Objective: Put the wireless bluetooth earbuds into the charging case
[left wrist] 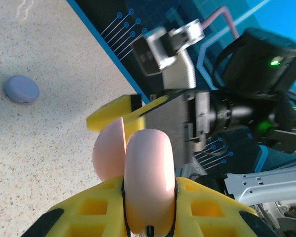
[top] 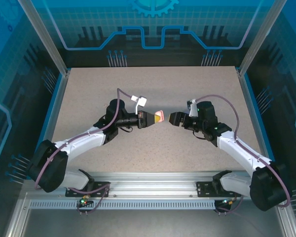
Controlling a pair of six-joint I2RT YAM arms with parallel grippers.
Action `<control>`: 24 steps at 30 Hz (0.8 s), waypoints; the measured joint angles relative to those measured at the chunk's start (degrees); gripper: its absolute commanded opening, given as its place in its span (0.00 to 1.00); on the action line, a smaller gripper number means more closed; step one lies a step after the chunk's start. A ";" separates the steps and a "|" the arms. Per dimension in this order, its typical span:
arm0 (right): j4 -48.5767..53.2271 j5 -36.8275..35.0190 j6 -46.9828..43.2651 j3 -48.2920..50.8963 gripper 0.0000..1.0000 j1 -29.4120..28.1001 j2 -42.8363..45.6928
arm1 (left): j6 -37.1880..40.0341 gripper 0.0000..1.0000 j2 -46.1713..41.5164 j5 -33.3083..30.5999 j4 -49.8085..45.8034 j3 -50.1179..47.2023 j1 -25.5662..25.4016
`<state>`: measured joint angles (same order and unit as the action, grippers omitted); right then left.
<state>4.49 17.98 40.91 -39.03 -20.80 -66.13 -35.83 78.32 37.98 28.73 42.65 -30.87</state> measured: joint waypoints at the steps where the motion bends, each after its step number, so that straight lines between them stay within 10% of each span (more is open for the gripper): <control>1: 0.09 0.24 0.26 0.39 0.82 0.24 0.07 | 0.00 0.00 -0.22 0.00 0.11 0.00 0.00; 24: -8.33 12.28 3.21 -1.90 0.68 -1.73 1.97 | -3.26 0.00 1.46 -0.02 6.54 0.00 0.00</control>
<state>-3.84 30.26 44.12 -40.93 -22.52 -64.16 -39.09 79.79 37.95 35.27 42.65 -30.87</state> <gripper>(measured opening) 0.699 0.208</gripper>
